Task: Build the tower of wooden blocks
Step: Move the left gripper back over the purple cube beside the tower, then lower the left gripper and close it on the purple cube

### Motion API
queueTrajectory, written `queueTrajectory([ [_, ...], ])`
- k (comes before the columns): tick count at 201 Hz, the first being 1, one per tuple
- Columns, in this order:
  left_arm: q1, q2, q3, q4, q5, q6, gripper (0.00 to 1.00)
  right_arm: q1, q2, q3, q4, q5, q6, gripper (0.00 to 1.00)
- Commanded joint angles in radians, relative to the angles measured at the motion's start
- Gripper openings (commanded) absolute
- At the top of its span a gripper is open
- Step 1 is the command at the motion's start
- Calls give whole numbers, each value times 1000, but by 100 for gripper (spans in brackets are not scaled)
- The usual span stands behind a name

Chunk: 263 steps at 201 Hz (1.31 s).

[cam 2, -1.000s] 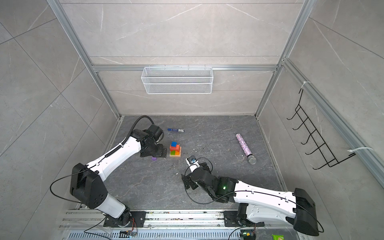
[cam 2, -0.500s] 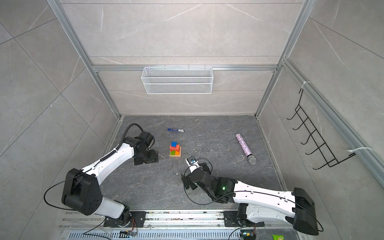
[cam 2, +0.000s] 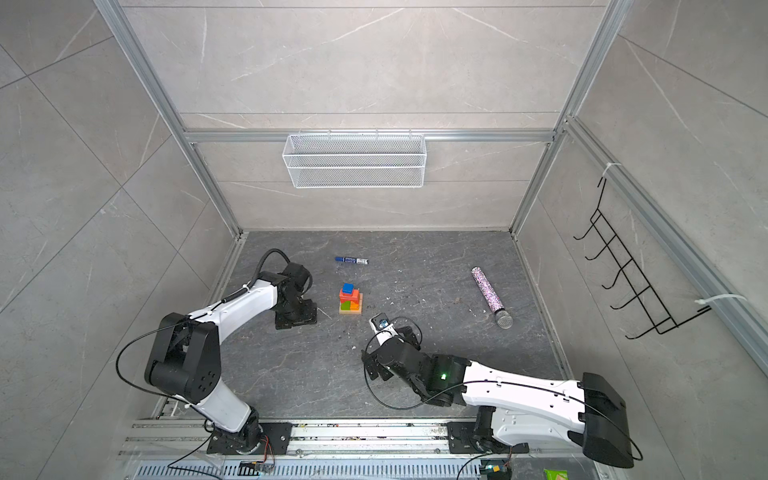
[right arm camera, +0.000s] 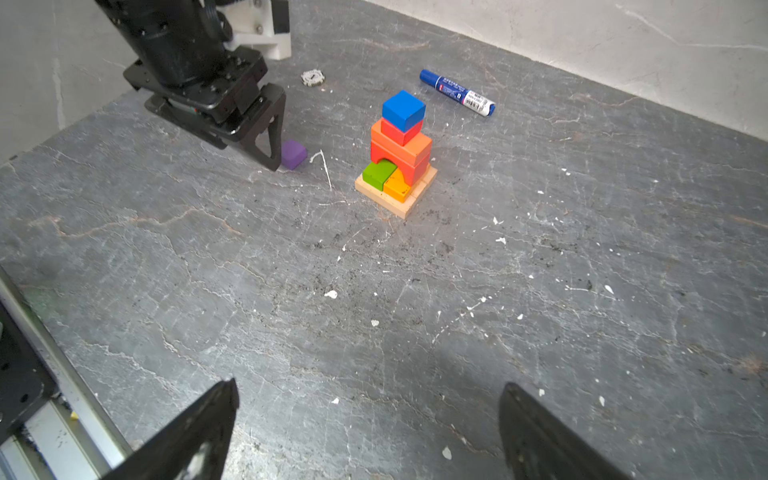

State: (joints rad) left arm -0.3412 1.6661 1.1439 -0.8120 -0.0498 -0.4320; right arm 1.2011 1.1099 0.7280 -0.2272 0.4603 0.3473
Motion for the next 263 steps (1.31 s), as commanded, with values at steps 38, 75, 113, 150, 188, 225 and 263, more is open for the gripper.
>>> queueTrajectory([
  [38, 18, 104, 98, 33, 6, 74, 68, 12, 36, 31, 3, -1, 19, 98],
  [75, 34, 156, 124, 45, 14, 86, 63, 12, 21, 28, -16, 6, 22, 98],
  [113, 51, 201, 151, 51, 32, 96, 60, 13, 14, 33, -26, 8, 19, 98],
  [150, 59, 227, 152, 69, 39, 95, 58, 14, 19, 44, -36, 10, 12, 97],
  [188, 61, 249, 152, 85, 49, 96, 56, 14, 22, 50, -34, 9, 10, 97],
  [225, 65, 260, 155, 97, 62, 87, 54, 15, 17, 49, -38, 11, 14, 96],
  [263, 65, 255, 141, 92, 44, 70, 50, 16, 22, 44, -36, 14, 19, 96],
])
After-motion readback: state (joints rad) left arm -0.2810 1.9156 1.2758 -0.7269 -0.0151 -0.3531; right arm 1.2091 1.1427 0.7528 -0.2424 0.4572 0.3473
